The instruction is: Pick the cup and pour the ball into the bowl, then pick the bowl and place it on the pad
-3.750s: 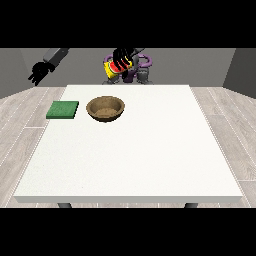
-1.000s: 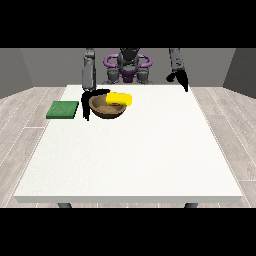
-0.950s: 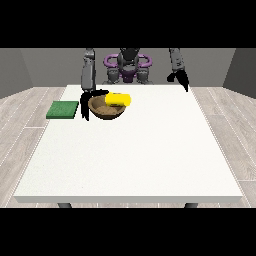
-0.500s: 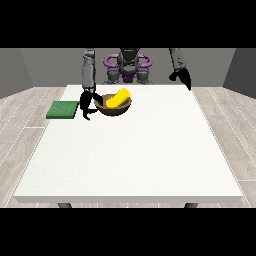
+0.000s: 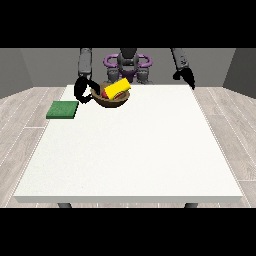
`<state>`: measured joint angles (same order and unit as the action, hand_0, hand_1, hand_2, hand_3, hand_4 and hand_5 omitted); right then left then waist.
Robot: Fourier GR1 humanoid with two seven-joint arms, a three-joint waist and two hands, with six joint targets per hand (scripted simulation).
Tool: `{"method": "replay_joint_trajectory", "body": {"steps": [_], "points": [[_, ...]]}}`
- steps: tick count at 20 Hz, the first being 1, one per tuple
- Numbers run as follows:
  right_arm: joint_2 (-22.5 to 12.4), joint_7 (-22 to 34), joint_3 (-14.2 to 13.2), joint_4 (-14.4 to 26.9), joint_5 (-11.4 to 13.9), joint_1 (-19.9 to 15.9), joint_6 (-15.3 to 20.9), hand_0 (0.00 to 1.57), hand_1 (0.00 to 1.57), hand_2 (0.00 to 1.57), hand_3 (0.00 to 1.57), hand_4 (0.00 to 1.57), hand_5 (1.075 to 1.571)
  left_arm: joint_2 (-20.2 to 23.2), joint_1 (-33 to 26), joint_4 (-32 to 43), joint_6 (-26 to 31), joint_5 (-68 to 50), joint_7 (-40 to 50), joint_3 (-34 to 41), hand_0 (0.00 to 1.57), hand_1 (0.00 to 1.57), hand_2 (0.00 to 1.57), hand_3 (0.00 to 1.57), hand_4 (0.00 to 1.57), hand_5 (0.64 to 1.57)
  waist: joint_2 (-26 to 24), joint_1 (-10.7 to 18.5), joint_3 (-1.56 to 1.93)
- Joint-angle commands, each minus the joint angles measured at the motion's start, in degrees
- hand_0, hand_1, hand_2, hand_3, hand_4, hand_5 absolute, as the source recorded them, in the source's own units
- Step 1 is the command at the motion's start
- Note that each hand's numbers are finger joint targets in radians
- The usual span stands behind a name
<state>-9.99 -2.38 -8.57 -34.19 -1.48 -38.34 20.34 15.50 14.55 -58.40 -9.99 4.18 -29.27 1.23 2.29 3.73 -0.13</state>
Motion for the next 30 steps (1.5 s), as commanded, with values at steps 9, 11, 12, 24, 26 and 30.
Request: {"method": "replay_joint_trajectory", "body": {"steps": [9,11,12,24,26,30], "points": [[-13.86,8.14,1.45,-4.32,2.62,2.97,-10.81,1.57,1.57,1.57,0.47,0.93,1.552,-1.38,-2.53,4.34,-1.65,1.02,-3.05,2.16,0.0,0.0,0.0,0.0,0.97,1.397,-1.54,-3.73,0.12],[-14.55,3.37,-0.94,-3.91,1.93,4.31,-9.93,1.57,1.57,1.57,0.47,0.93,1.552,-4.49,-0.63,2.14,-3.99,2.79,-2.53,0.23,0.0,0.0,0.0,0.0,0.97,1.4,1.21,-1.93,0.14],[-15.32,3.53,-1.05,-4.9,1.37,5.86,-12.28,1.57,1.57,1.57,0.47,0.93,1.552,-3.33,-2.5,3.93,-3.35,2.45,-5.72,1.53,0.0,0.0,0.0,0.0,0.98,1.402,0.54,-2.55,0.13],[-31.61,-18.54,-10.14,6.26,0.61,7.26,-17.87,1.57,1.57,1.57,0.0,1.15,1.57,-4.7,1.0,-8.07,-6.31,4.66,-9.67,-0.65,0.0,0.0,0.0,0.0,1.02,1.443,19.93,2.87,0.32],[-32.96,-21.88,-11.48,9.09,-0.15,7.34,-20.13,1.57,1.57,1.57,0.0,1.2,1.57,-5.09,-0.7,-11.43,-6.29,4.59,-10.15,-1.11,0.0,0.0,0.0,0.0,1.0,1.44,21.0,2.62,0.3],[-37.46,-19.84,-15.45,12.17,-4.04,3.09,-25.94,1.57,1.57,1.57,0.0,1.05,1.563,-2.89,-1.08,-14.08,-5.14,3.25,-10.78,0.99,0.0,0.0,0.0,0.0,1.0,1.432,24.24,1.75,0.25]]}}
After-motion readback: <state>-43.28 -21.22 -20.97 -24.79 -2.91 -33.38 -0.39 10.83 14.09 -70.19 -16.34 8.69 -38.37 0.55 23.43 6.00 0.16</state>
